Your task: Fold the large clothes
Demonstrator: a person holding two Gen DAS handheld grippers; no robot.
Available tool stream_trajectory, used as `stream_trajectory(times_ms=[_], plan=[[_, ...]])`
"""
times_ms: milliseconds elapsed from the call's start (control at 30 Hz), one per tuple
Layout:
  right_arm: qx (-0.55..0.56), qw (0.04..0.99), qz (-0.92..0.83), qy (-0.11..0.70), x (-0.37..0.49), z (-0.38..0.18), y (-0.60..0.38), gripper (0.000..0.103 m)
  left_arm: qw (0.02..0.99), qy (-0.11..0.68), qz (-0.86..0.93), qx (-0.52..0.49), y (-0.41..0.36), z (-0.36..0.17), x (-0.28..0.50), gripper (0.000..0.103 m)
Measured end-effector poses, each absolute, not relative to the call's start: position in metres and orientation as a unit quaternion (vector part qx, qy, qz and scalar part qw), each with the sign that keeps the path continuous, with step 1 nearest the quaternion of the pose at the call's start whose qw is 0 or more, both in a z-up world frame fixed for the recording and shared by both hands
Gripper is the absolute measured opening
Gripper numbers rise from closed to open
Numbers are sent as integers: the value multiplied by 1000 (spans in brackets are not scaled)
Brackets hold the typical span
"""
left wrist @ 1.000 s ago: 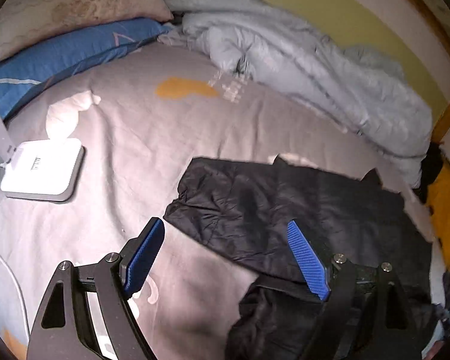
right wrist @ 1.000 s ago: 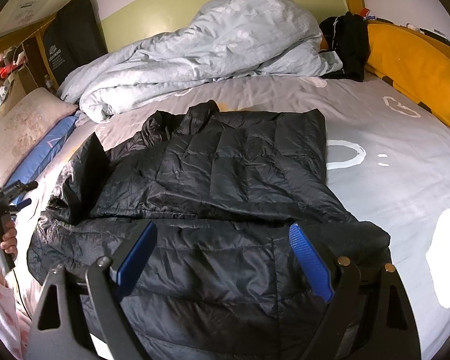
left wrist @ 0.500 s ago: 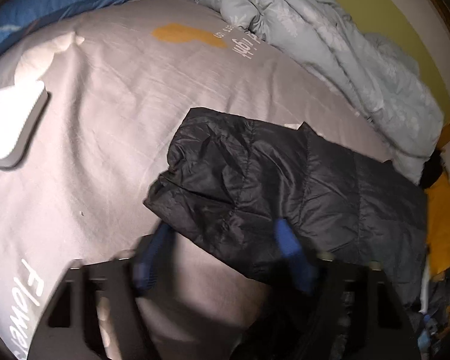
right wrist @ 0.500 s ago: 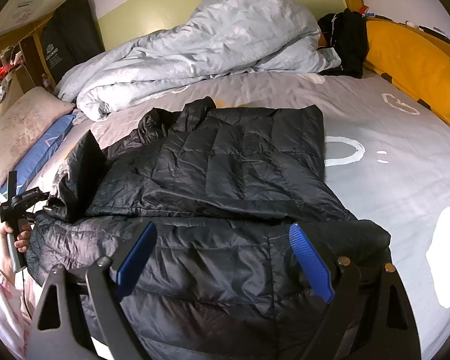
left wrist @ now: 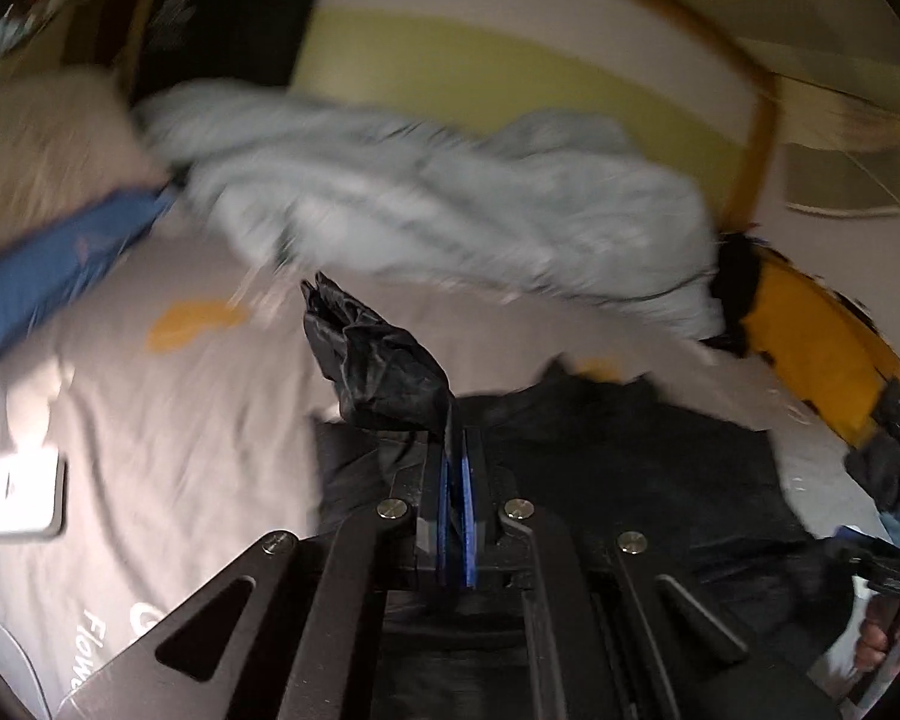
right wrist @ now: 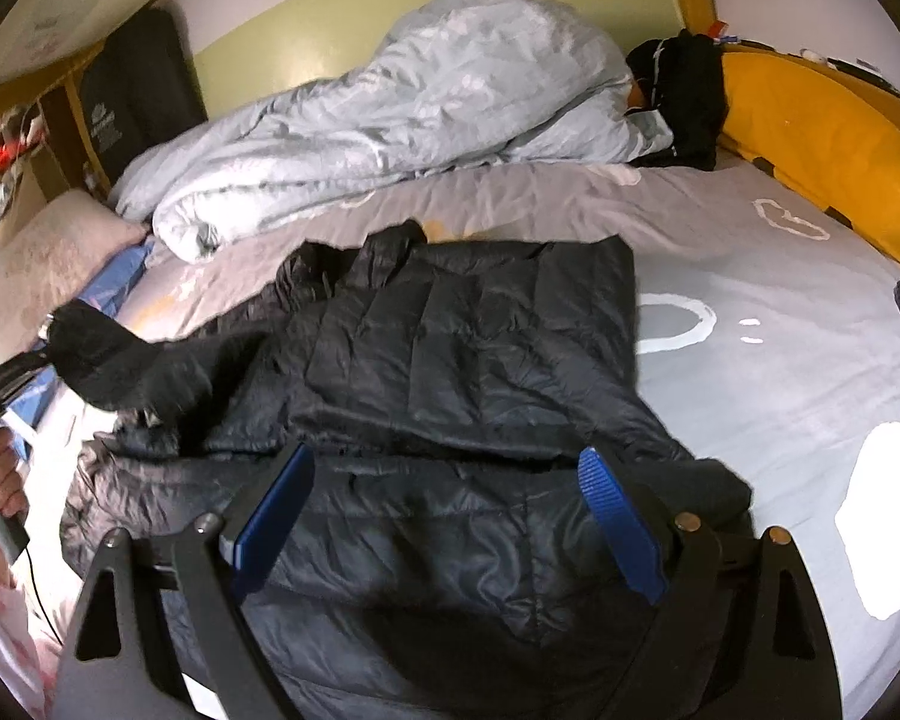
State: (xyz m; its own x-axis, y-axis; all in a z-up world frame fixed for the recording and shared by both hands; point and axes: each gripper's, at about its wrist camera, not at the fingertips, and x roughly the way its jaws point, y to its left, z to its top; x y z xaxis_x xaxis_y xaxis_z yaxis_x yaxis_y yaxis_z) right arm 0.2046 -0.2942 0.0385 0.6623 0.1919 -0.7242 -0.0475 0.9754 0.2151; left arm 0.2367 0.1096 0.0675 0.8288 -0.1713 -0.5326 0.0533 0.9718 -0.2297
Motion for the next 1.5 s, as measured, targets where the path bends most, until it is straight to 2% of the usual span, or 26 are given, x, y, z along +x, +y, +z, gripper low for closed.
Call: stream_trajectory(times_ms=[267, 667, 700, 800, 833, 1133, 1333, 1400, 1500], plan=[[109, 919, 36, 378, 197, 60, -321, 89, 955, 256, -137, -65, -11, 110, 241, 3], [143, 928, -15, 343, 198, 81, -377, 90, 917, 328, -225, -19, -155, 61, 253, 4], [145, 928, -23, 343, 199, 80, -382, 90, 913, 335, -232, -19, -163, 56, 253, 7], [163, 922, -37, 348, 204, 77, -397, 90, 902, 349, -254, -13, -175, 45, 248, 40], [169, 921, -36, 350, 205, 76, -401, 90, 904, 345, -253, -9, -177, 44, 243, 44], [213, 900, -8, 380, 210, 61, -406, 90, 921, 325, -215, 11, -130, 44, 207, 60], [169, 895, 32, 412, 215, 47, -372, 90, 931, 323, -169, 11, -72, 36, 184, 70], [154, 889, 50, 428, 217, 39, -359, 88, 933, 325, -151, 18, -56, 31, 178, 71], [146, 878, 70, 450, 222, 24, -343, 78, 936, 328, -128, 10, -31, 23, 172, 76]])
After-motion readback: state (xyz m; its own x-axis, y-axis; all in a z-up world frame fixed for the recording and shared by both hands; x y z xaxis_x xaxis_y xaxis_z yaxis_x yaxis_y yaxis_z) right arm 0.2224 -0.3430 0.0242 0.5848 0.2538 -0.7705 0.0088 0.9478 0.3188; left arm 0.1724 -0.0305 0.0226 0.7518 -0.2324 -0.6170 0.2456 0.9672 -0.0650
